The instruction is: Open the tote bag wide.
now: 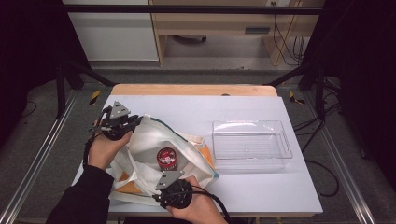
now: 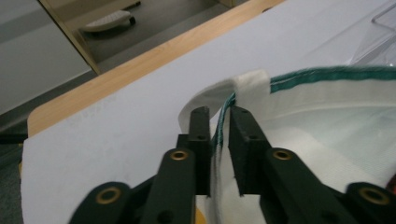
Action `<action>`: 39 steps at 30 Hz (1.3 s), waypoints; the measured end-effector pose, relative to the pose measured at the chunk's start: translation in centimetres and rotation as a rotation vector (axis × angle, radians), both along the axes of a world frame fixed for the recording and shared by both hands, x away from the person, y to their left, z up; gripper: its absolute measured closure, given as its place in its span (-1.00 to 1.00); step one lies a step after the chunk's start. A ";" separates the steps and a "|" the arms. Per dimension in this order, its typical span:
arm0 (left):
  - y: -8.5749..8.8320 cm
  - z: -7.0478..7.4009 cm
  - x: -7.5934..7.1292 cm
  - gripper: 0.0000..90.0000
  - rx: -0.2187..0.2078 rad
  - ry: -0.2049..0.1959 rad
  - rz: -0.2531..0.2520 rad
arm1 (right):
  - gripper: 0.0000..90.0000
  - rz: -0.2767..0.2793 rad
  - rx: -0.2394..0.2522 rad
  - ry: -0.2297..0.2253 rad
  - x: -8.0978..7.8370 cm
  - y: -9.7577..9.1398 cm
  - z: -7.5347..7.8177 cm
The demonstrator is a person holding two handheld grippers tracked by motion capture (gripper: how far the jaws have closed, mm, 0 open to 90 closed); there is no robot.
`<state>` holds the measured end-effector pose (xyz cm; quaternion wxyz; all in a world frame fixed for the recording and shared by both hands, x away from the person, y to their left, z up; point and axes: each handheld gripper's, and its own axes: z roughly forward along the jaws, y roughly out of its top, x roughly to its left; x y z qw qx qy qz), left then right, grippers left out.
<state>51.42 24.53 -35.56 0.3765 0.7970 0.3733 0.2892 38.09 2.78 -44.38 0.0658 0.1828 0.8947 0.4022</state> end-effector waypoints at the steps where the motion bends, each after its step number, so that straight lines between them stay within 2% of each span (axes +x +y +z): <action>1: 0.1 0.4 -0.5 0.62 0.003 -0.026 0.006 | 0.37 -0.003 0.002 -0.007 -0.1 0.0 0.2; 3: 0.2 1.1 -1.2 0.37 -0.002 -0.052 0.016 | 0.17 -0.013 0.014 -0.029 -0.4 -0.2 1.0; 6: 0.4 1.8 -2.5 0.18 -0.017 -0.080 0.029 | -0.01 -0.023 0.014 -0.039 -0.5 -0.5 1.9; 10: 1.0 2.4 -5.2 0.01 -0.019 -0.106 0.040 | -0.27 0.003 -0.010 -0.059 -0.9 -1.0 3.3; 12: 1.1 2.3 -6.4 -0.11 -0.031 -0.114 0.044 | -0.37 -0.004 -0.007 -0.073 -1.1 -1.6 4.2; 15: 1.3 1.7 -8.8 -0.19 -0.054 -0.141 0.059 | -0.43 -0.018 -0.029 -0.108 -0.9 -2.3 5.8; 20: 1.5 -0.1 -11.5 -0.34 -0.071 -0.144 0.079 | -0.52 -0.036 -0.034 -0.127 0.4 -3.6 8.9; 25: 2.0 -1.4 -13.2 -0.41 -0.098 -0.139 0.101 | -0.46 -0.068 -0.028 -0.158 2.5 -4.5 11.1; 28: 2.0 -2.4 -13.8 -0.41 -0.111 -0.132 0.112 | -0.37 -0.091 -0.053 -0.183 4.7 -4.7 11.8; 30: 1.5 -3.2 -14.1 -0.42 -0.089 -0.108 0.114 | -0.36 -0.108 -0.087 -0.196 6.3 -4.4 11.8; 33: 0.9 -4.1 -14.5 -0.43 -0.101 -0.092 0.109 | -0.35 -0.119 -0.103 -0.185 8.5 -3.8 11.4; 36: 0.3 -4.8 -14.4 -0.43 -0.081 -0.076 0.105 | -0.36 -0.132 -0.111 -0.148 11.1 -2.7 10.5; 38: 0.0 -5.3 -14.3 -0.43 -0.099 -0.057 0.099 | -0.34 -0.137 -0.124 -0.127 12.1 -2.1 10.0; 39: -0.1 -5.6 -14.2 -0.43 -0.081 -0.073 0.097 | -0.30 -0.136 -0.130 -0.124 12.4 -2.0 9.7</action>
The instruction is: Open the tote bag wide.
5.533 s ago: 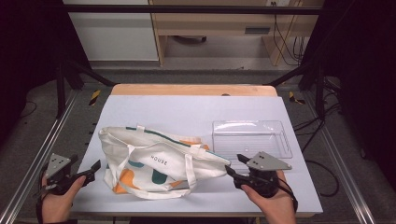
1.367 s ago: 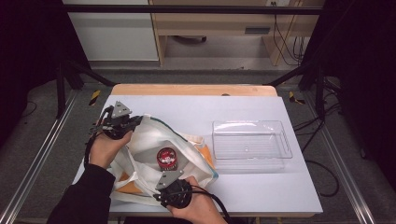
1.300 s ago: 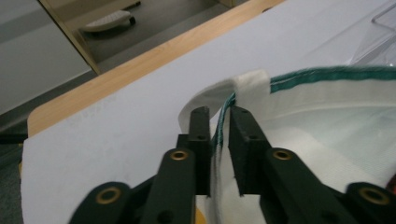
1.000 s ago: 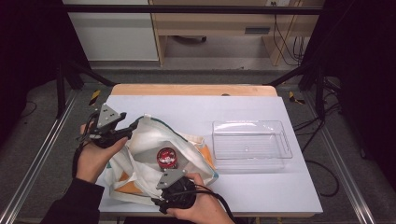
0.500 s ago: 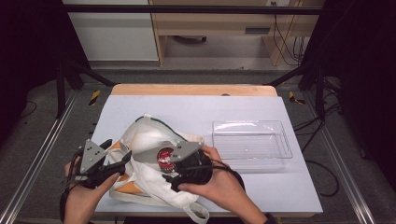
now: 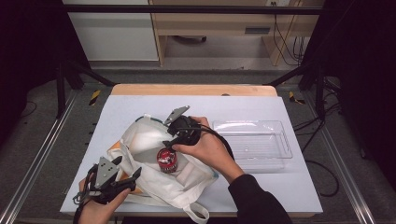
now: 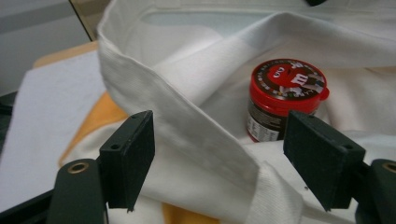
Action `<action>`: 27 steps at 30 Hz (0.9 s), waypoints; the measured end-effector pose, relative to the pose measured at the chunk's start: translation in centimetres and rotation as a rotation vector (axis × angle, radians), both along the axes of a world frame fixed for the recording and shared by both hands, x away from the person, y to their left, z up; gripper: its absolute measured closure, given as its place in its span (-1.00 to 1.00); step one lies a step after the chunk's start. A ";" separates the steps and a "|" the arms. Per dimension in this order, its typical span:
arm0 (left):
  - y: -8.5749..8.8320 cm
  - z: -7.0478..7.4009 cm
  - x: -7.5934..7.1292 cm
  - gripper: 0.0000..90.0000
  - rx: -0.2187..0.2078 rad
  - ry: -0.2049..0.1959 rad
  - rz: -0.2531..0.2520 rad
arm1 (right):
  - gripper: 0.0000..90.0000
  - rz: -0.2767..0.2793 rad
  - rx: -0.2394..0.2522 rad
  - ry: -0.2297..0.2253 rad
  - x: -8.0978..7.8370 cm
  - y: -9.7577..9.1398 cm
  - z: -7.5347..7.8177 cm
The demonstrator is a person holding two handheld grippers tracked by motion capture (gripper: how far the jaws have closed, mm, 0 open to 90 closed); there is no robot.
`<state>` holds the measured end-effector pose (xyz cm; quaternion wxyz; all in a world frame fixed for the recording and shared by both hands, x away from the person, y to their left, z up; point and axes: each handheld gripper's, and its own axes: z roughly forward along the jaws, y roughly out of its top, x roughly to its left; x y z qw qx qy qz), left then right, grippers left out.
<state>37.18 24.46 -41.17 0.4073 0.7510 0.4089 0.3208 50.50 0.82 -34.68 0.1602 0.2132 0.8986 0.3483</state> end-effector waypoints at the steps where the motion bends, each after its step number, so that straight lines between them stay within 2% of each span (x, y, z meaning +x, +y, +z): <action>1: -0.3 -0.3 -0.1 -0.43 -0.016 0.028 -0.006 | -0.26 -0.001 -0.010 0.014 0.3 0.4 -0.4; 4: -0.6 -1.0 -0.2 -0.39 -0.015 0.046 -0.011 | -0.15 0.025 -0.047 0.029 0.5 1.1 -1.3; 7: -0.7 -1.6 -0.3 -0.23 -0.014 0.061 -0.020 | 0.07 0.030 -0.099 0.018 0.3 1.4 -1.7; 10: -0.8 -2.1 -0.5 -0.06 -0.012 0.072 -0.021 | 0.29 0.027 -0.119 0.009 0.0 1.3 -1.6; 12: -0.8 -2.3 -0.5 0.01 -0.015 0.083 -0.021 | 0.31 0.029 -0.128 0.014 -0.1 1.2 -1.7; 15: -0.5 -2.4 -0.3 0.15 -0.033 0.091 -0.015 | 0.21 0.035 -0.143 0.022 -0.3 1.3 -2.0; 17: -0.4 -2.5 -0.3 0.25 -0.036 0.098 -0.019 | 0.28 0.036 -0.164 0.007 -0.4 1.4 -2.3; 18: -0.4 -2.6 -0.2 0.28 -0.039 0.105 -0.023 | 0.33 0.037 -0.167 0.014 -0.3 1.5 -2.5; 19: -0.4 -2.7 -0.3 0.41 -0.038 0.103 -0.028 | 0.53 0.040 -0.174 0.013 -0.3 1.5 -2.7; 22: -0.5 -2.8 -0.3 0.57 -0.023 0.105 -0.041 | 0.79 0.030 -0.170 0.018 -0.1 1.3 -2.6; 27: -0.2 -2.5 -0.7 0.78 -0.018 0.094 -0.058 | 0.87 0.001 -0.133 0.002 0.6 0.6 -2.0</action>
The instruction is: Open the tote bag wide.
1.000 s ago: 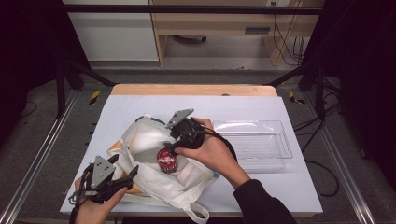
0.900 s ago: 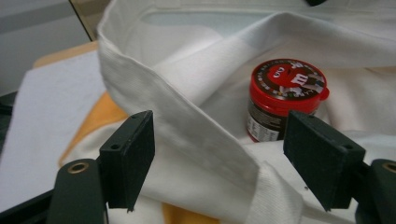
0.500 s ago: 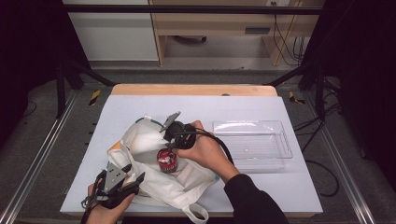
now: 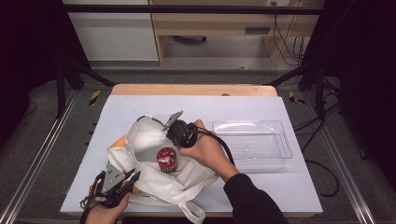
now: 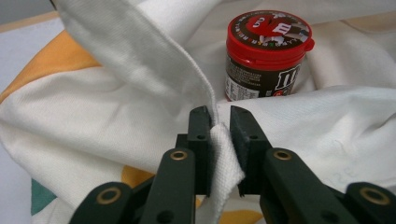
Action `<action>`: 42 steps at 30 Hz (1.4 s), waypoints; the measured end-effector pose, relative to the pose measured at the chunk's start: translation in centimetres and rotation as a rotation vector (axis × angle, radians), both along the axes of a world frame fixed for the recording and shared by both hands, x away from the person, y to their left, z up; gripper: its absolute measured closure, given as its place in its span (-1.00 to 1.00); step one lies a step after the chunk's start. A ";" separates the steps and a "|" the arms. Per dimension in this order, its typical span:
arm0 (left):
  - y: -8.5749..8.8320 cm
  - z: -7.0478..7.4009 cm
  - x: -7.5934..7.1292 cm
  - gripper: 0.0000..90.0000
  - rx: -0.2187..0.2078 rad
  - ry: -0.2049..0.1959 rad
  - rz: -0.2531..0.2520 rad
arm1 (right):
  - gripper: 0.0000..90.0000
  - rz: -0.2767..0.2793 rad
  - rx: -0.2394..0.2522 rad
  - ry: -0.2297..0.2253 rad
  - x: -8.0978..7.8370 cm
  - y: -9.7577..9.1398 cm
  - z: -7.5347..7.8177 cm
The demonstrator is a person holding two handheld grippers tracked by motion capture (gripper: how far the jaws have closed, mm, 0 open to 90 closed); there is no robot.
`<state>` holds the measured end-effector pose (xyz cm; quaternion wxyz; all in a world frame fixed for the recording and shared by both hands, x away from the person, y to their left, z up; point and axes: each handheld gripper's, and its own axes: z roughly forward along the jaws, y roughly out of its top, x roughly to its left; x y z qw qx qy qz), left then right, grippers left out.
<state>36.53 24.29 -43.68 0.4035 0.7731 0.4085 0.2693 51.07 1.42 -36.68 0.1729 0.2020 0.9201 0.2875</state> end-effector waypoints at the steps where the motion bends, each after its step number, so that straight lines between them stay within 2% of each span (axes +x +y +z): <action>1: 0.1 0.2 -0.2 0.80 -0.007 -0.005 -0.003 | 0.87 -0.013 0.011 0.002 0.1 -0.2 0.2; 8: 0.5 1.4 -0.9 0.83 -0.024 -0.031 -0.017 | 0.90 -0.036 0.096 -0.012 1.2 -1.6 2.4; 11: 0.6 1.9 -1.4 0.84 -0.025 -0.045 -0.020 | 0.90 -0.038 0.107 -0.019 1.7 -1.9 3.3; 14: 0.8 2.3 -1.7 0.84 -0.028 -0.054 -0.023 | 0.90 -0.053 0.141 -0.014 2.7 -2.3 4.1; 17: 0.7 2.1 -1.8 0.84 -0.022 -0.047 -0.027 | 0.91 -0.065 0.148 -0.009 3.6 -2.6 4.1; 25: 0.8 0.8 -1.3 0.85 -0.001 0.000 -0.029 | 0.91 -0.117 0.144 0.045 6.8 -2.8 1.4; 28: 0.9 0.3 -1.1 0.85 0.018 0.020 -0.034 | 0.91 -0.132 0.119 0.065 7.4 -2.7 0.2; 31: 1.1 -0.1 -1.3 0.85 0.047 0.037 -0.046 | 0.90 -0.145 0.092 0.082 7.8 -2.9 -1.0; 38: 0.9 -0.4 -1.4 0.85 0.060 0.040 -0.047 | 0.86 -0.169 0.054 0.119 8.1 -3.4 -2.8; 39: 0.9 -0.4 -1.4 0.85 0.056 0.036 -0.042 | 0.83 -0.169 0.053 0.118 8.0 -3.4 -2.9; 42: 1.0 -0.5 -1.4 0.83 0.046 0.030 -0.038 | 0.60 -0.182 0.063 0.114 7.8 -3.6 -2.7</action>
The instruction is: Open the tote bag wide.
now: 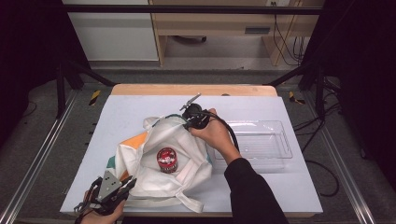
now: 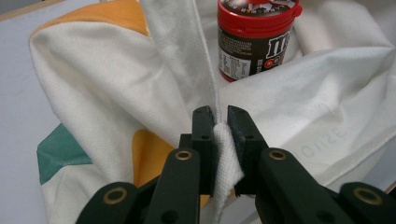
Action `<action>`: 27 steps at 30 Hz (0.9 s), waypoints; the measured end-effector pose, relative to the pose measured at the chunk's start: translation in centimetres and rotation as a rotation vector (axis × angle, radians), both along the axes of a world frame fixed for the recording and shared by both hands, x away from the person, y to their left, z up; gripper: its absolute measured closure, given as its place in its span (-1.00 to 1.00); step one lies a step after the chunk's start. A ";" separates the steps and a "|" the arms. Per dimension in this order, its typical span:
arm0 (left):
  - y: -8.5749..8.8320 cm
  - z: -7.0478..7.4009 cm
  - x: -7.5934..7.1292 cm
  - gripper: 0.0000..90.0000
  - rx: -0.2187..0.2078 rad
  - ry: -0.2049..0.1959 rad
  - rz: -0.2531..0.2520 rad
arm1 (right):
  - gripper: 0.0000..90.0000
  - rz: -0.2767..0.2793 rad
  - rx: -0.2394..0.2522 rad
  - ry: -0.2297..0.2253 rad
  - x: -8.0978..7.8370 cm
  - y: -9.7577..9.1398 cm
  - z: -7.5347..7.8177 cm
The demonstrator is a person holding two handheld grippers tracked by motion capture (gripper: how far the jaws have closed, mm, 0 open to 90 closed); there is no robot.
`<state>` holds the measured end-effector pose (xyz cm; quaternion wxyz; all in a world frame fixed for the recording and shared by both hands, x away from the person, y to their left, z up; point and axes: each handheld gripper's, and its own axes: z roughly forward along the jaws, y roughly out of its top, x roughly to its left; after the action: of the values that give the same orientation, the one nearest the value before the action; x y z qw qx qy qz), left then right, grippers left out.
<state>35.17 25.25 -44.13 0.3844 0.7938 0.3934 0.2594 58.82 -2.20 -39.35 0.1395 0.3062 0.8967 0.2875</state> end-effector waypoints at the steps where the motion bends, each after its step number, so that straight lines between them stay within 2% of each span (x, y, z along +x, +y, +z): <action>1: 0.0 0.0 0.0 0.82 -0.004 -0.001 0.001 | 0.54 -0.004 0.004 -0.004 -0.1 -0.1 0.2; 7: -0.1 0.1 -0.1 0.62 -0.034 -0.031 0.021 | 0.09 -0.008 0.035 -0.021 -1.2 -0.8 1.6; 10: -0.3 0.1 -0.1 0.47 -0.036 -0.037 0.034 | -0.02 -0.004 0.038 -0.021 -2.1 -1.2 2.0; 15: -0.4 -0.2 0.0 0.39 -0.032 -0.027 0.032 | -0.09 -0.009 0.028 0.005 -2.6 -1.5 1.6; 16: -0.4 -0.2 0.1 0.39 -0.009 -0.049 0.032 | -0.08 -0.001 0.019 0.011 -2.6 -1.5 1.5; 21: -0.7 -0.4 0.1 0.42 -0.024 -0.014 0.022 | 0.17 0.030 -0.012 0.036 -3.4 -1.4 0.7; 27: -0.5 -0.6 0.3 0.63 -0.014 0.006 0.023 | 0.73 0.061 -0.074 0.033 -4.2 -1.5 0.1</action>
<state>35.46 24.75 -44.76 0.3857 0.7875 0.4051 0.2587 54.60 -3.72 -39.24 0.1271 0.2782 0.9178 0.2533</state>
